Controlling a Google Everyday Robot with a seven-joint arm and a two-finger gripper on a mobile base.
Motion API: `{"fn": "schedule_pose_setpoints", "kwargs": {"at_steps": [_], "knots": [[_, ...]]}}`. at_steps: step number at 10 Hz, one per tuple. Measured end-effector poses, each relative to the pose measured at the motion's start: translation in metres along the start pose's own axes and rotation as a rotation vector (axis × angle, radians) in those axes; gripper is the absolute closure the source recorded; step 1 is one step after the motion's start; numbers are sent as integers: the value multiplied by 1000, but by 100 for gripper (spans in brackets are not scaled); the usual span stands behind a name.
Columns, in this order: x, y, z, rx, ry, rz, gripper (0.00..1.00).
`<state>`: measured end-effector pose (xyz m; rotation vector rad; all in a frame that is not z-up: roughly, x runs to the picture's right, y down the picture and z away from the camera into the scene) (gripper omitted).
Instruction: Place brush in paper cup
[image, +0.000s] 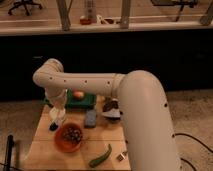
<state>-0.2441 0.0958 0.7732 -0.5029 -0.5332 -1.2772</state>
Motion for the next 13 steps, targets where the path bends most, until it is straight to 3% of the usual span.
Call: {"fn": "schedule_pose_setpoints", "kwargs": {"at_steps": [2, 3, 9, 11, 13], "knots": [[1, -2, 2, -1, -10, -8, 97], [1, -4, 4, -1, -19, -13, 89], [5, -4, 7, 0, -47, -11, 27], [7, -4, 9, 3, -55, -10, 20], [9, -3, 11, 4, -60, -5, 20]]}}
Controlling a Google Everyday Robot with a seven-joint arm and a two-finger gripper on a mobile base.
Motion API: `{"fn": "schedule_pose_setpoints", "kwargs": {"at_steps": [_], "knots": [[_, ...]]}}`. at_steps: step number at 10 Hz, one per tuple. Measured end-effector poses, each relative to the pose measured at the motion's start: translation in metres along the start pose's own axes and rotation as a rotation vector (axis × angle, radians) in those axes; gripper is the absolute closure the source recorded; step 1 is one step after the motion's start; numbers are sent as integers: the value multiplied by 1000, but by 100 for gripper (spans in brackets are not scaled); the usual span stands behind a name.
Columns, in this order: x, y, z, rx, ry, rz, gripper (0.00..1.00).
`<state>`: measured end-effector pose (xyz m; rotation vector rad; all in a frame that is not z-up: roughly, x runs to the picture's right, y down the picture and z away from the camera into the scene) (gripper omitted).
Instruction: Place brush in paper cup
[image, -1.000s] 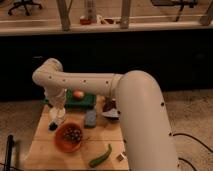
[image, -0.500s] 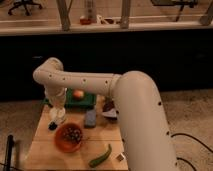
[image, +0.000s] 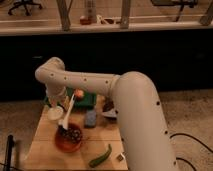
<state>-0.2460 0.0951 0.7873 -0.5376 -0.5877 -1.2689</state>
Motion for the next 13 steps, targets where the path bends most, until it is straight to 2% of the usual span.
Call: {"fn": "schedule_pose_setpoints", "kwargs": {"at_steps": [4, 13], "knots": [[4, 9, -4, 1, 15, 26, 20], [9, 26, -33, 2, 85, 63, 20]]}}
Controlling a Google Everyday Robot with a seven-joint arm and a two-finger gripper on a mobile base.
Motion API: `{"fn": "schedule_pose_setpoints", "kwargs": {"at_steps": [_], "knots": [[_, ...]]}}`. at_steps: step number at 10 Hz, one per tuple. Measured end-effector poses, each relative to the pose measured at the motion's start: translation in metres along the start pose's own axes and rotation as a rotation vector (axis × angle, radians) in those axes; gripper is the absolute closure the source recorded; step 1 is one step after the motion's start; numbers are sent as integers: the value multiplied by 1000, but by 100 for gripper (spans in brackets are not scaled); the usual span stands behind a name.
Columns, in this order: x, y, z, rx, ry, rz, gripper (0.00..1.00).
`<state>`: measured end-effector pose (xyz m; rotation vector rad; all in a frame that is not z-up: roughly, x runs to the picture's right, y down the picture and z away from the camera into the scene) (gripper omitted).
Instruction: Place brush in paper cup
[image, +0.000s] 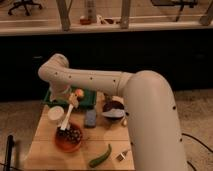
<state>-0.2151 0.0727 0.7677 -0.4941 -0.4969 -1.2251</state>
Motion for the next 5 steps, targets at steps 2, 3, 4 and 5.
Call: {"fn": "schedule_pose_setpoints", "kwargs": {"at_steps": [2, 3, 4, 5], "knots": [[2, 5, -6, -2, 15, 8, 20], [3, 6, -8, -2, 22, 11, 20], [4, 8, -10, 0, 31, 16, 20], [5, 8, -10, 0, 32, 17, 20]]}}
